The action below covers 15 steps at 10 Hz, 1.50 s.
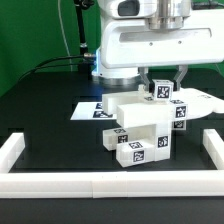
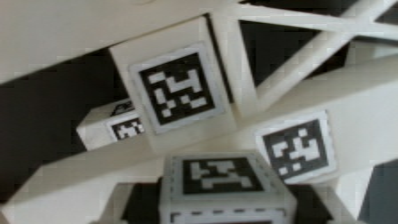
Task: Assemble chair
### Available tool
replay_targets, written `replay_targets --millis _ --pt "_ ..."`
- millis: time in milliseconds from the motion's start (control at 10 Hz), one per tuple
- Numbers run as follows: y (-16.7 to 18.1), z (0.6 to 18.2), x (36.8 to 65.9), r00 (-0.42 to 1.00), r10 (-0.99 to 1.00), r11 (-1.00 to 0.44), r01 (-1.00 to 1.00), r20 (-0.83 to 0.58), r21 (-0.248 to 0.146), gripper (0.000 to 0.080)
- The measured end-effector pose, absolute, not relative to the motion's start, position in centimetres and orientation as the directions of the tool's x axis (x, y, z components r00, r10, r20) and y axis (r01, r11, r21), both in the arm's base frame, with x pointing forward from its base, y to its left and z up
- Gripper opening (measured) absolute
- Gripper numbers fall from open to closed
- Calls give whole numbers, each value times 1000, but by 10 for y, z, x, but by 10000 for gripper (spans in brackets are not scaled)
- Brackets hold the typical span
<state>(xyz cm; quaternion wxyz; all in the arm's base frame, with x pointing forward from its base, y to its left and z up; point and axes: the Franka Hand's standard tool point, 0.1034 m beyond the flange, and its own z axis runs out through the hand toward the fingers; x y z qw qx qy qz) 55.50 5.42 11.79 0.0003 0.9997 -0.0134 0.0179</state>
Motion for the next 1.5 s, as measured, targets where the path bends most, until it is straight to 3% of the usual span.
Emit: replay_targets --millis 300,800,900,1000,1100,1200,1300,1500 --pt "54 118 555 970 -240 -971 -239 34 -13 282" --pt "44 117 555 782 -623 -782 -622 9 -49 282" --pt "44 117 555 784 -621 -783 -620 9 -48 379" --pt "44 117 555 803 -596 -803 -594 10 -48 379" --pt "44 117 555 803 -596 -802 -595 10 -48 560" --pt "43 117 555 833 -553 -832 -552 14 -46 560" --pt "39 118 556 937 -347 -937 -346 27 -42 631" --pt "40 121 557 997 -47 -999 -45 65 -29 644"
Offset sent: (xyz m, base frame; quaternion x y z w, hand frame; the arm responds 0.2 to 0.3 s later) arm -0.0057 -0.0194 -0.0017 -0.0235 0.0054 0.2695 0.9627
